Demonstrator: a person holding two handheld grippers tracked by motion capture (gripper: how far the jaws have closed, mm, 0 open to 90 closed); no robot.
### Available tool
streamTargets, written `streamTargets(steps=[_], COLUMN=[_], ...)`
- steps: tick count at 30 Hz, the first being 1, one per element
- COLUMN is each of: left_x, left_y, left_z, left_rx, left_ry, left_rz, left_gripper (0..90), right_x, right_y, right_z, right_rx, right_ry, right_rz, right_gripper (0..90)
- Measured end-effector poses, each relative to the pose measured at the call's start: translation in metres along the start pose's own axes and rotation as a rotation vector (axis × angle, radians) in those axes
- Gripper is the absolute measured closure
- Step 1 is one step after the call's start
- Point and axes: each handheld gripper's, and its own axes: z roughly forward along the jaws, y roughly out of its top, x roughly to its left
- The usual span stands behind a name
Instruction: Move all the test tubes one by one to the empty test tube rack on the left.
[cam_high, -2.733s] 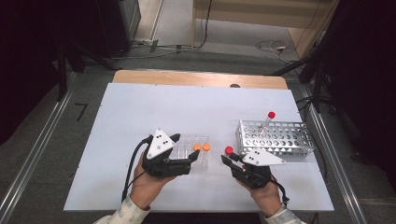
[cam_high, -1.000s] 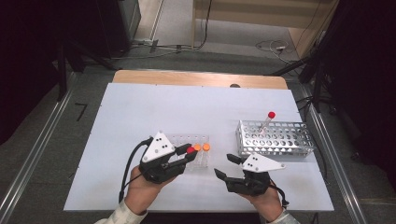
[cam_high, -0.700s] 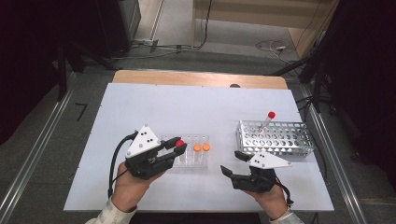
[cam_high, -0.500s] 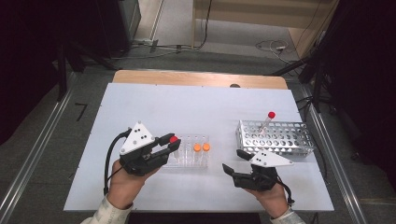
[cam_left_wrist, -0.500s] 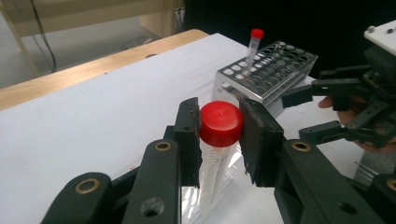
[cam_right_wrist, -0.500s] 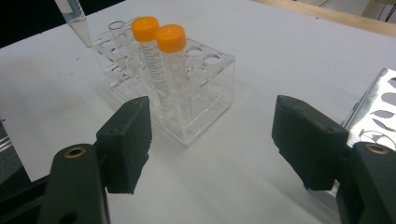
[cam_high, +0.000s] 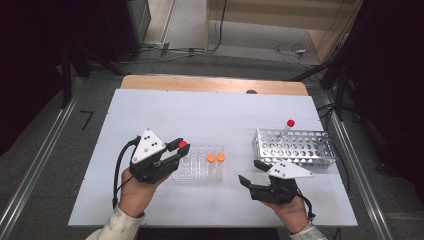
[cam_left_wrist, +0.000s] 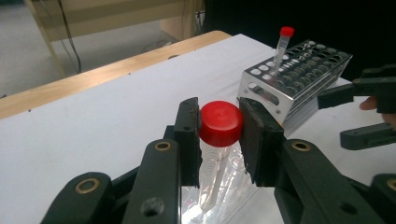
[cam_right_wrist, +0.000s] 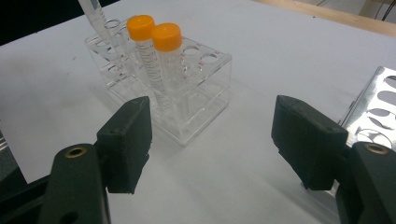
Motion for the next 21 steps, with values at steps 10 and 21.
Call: streamTargets(steps=[10,21], left_x=[0.000,-0.004], left_y=[-0.013,-0.025], left_z=[0.013,0.022], left_rx=[0.028,0.052], left_ry=[0.026,0.049], left_rz=[0.006,-0.005], left_gripper=[70.0,69.6], right_x=[-0.001,-0.002], right_y=[0.000,-0.001], right_z=[0.000,-0.001], right_rx=[0.001,0.001], right_ry=[-0.001,-0.004], right_rz=[-0.002,0.001], right_gripper=[27.7,27.8])
